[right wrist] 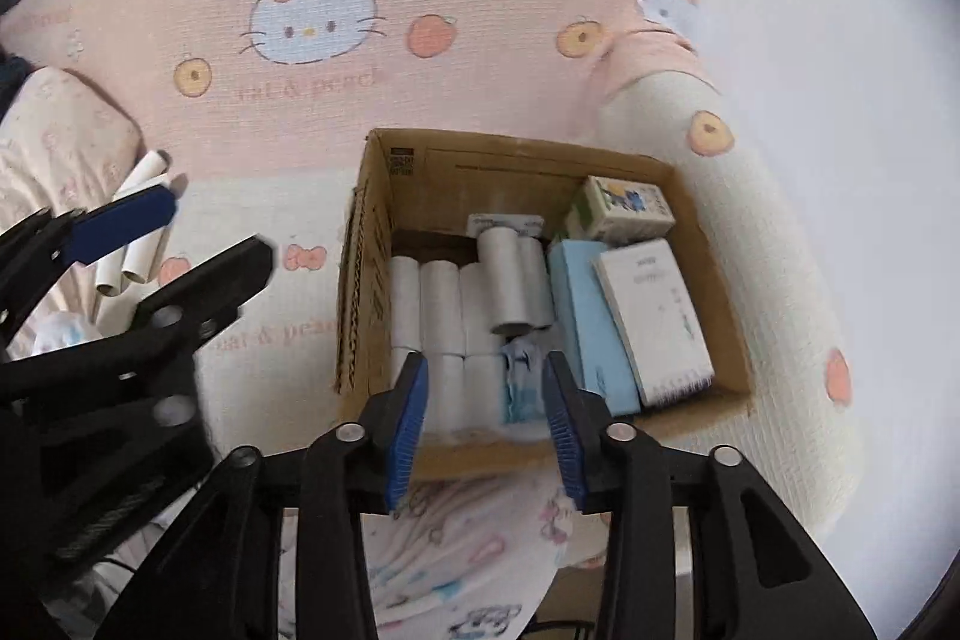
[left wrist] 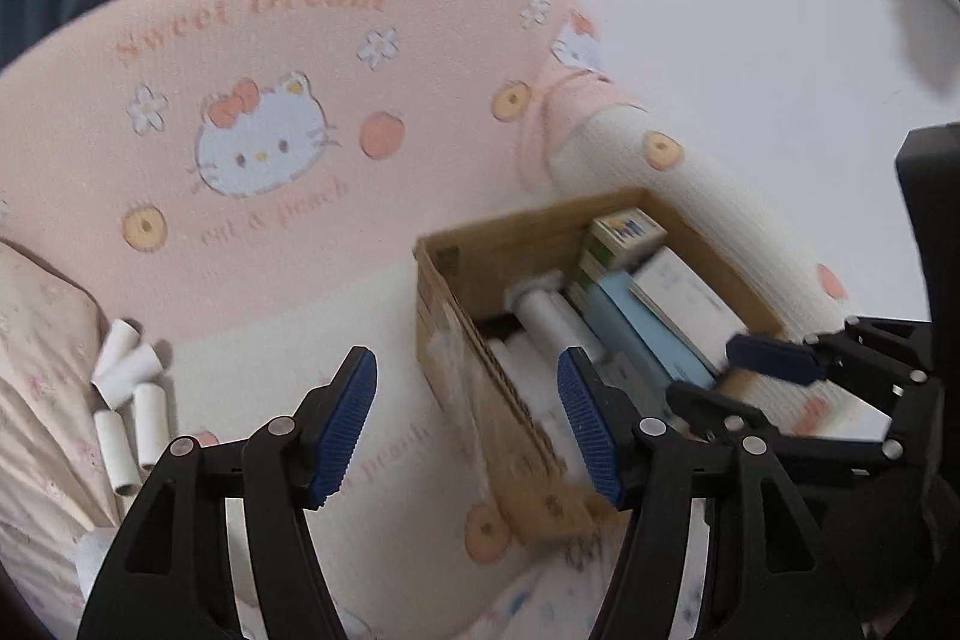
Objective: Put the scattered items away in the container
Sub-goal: 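Withdraw both tools from the box toward the remaining tubes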
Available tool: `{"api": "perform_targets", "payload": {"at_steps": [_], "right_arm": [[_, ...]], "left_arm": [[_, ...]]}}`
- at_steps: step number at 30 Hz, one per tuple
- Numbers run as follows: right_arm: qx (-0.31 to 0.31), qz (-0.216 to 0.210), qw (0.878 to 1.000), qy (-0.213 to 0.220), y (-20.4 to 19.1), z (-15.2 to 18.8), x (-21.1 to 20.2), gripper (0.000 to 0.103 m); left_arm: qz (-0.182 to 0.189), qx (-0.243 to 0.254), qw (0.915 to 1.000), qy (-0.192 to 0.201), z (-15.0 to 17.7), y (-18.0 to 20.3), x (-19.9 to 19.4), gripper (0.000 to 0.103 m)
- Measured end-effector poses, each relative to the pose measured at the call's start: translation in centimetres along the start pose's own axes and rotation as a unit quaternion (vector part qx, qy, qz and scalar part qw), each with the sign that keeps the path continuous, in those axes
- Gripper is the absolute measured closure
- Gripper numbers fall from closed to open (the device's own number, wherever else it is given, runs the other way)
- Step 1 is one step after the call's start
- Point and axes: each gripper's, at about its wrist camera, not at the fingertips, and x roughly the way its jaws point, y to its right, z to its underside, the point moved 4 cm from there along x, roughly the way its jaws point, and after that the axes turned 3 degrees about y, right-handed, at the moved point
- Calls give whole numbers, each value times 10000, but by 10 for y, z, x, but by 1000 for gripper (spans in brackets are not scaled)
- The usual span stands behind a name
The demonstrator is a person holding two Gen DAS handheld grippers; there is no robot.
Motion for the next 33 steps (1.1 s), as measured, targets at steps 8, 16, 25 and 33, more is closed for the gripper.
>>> {"api": "perform_targets", "payload": {"at_steps": [8, 16, 25, 33], "right_arm": [[-218, 513, 9983, 175, -25, 9, -41, 44], [-360, 1111, 9926, 341, -29, 6, -66, 39], [-28, 772, 9942, 751, -21, 10, -103, 31], [106, 700, 9937, 868, -14, 16, -117, 30]], "left_arm": [[619, -742, 9951, -206, -11, -26, -46, 24], [-633, -116, 9974, -328, -7, -25, -69, 23], [-1099, 284, 9935, -10, -13, -11, -103, 23], [-722, 372, 9967, 19, -16, 11, -106, 23]]}}
